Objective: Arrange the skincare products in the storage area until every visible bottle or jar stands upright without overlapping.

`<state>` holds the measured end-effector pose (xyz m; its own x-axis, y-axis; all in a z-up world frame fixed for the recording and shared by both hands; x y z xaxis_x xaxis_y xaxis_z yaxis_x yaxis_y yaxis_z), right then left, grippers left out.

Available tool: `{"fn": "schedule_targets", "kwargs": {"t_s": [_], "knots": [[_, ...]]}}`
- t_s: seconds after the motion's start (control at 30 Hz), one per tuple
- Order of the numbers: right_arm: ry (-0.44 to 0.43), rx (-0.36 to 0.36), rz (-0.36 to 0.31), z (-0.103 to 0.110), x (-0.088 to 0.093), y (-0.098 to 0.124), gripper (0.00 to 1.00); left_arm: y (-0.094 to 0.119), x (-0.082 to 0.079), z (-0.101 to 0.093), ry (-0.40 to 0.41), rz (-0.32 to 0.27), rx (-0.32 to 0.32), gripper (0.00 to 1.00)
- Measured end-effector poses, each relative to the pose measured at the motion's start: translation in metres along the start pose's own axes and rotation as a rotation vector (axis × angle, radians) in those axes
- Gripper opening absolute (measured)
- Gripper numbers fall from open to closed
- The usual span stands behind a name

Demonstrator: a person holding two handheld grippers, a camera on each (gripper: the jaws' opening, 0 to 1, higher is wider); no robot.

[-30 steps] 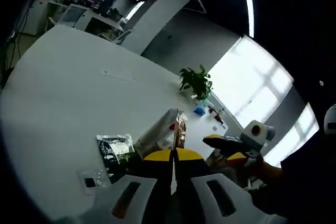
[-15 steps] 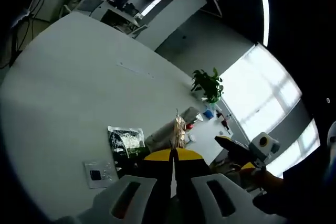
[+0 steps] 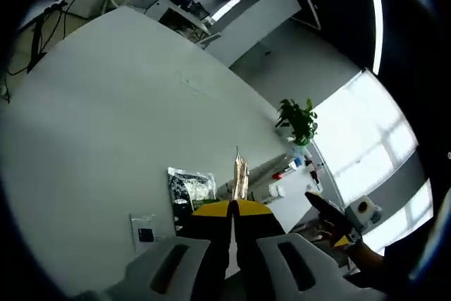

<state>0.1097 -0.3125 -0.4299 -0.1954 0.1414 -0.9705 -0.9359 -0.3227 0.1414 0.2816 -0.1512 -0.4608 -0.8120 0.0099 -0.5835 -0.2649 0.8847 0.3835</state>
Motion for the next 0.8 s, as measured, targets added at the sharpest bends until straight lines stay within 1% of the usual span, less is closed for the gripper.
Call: {"fn": "schedule_targets", "kwargs": {"t_s": [0.03, 0.27, 0.33, 0.4, 0.43, 0.5, 0.53, 0.57, 0.67, 0.73, 0.8], "knots": [[0.006, 0.005, 0.000, -0.002, 0.000, 0.001, 0.99, -0.001, 0.001, 0.000, 0.003, 0.000, -0.003, 0.00], [0.031, 0.047, 0.034, -0.025, 0.009, 0.005, 0.99, -0.008, 0.001, 0.013, 0.036, 0.008, -0.025, 0.00], [0.023, 0.068, 0.026, -0.031, 0.010, 0.007, 0.99, -0.009, 0.006, 0.011, 0.053, 0.010, -0.034, 0.00], [0.019, 0.100, 0.017, -0.038, 0.013, 0.009, 0.99, -0.012, 0.004, 0.018, 0.066, 0.013, -0.042, 0.00], [0.007, 0.115, 0.012, -0.044, 0.016, 0.011, 0.99, -0.013, 0.005, 0.021, 0.071, 0.016, -0.046, 0.00], [0.005, 0.132, 0.021, -0.053, 0.025, 0.014, 0.99, -0.015, 0.007, 0.022, 0.080, 0.021, -0.054, 0.00], [0.008, 0.137, 0.024, -0.055, 0.026, 0.016, 0.99, -0.016, 0.009, 0.023, 0.087, 0.025, -0.059, 0.00], [0.011, 0.142, 0.027, -0.057, 0.027, 0.017, 0.99, -0.018, 0.008, 0.028, 0.097, 0.027, -0.065, 0.00], [0.007, 0.155, 0.034, -0.061, 0.032, 0.020, 0.99, -0.022, 0.009, 0.037, 0.115, 0.031, -0.080, 0.00], [0.016, 0.164, 0.051, -0.063, 0.038, 0.022, 0.99, -0.024, 0.010, 0.042, 0.118, 0.035, -0.097, 0.00], [0.029, 0.179, 0.073, -0.064, 0.045, 0.024, 0.97, -0.025, 0.017, 0.036, 0.116, 0.043, -0.103, 0.00]]}}
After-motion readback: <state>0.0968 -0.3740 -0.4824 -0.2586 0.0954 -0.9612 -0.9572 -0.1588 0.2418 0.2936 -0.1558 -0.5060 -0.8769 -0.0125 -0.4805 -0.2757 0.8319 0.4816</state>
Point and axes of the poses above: the point that each gripper's makers call its tool centre point, and the gripper's own axes: y roughly backward along the fingers, z roughly to its left, x roughly out of its underside, the point moved 3 cm from there along y, roughly backward along the fingers, and after that the axes turned 7 degrees about -z, right-handed, at the moved point
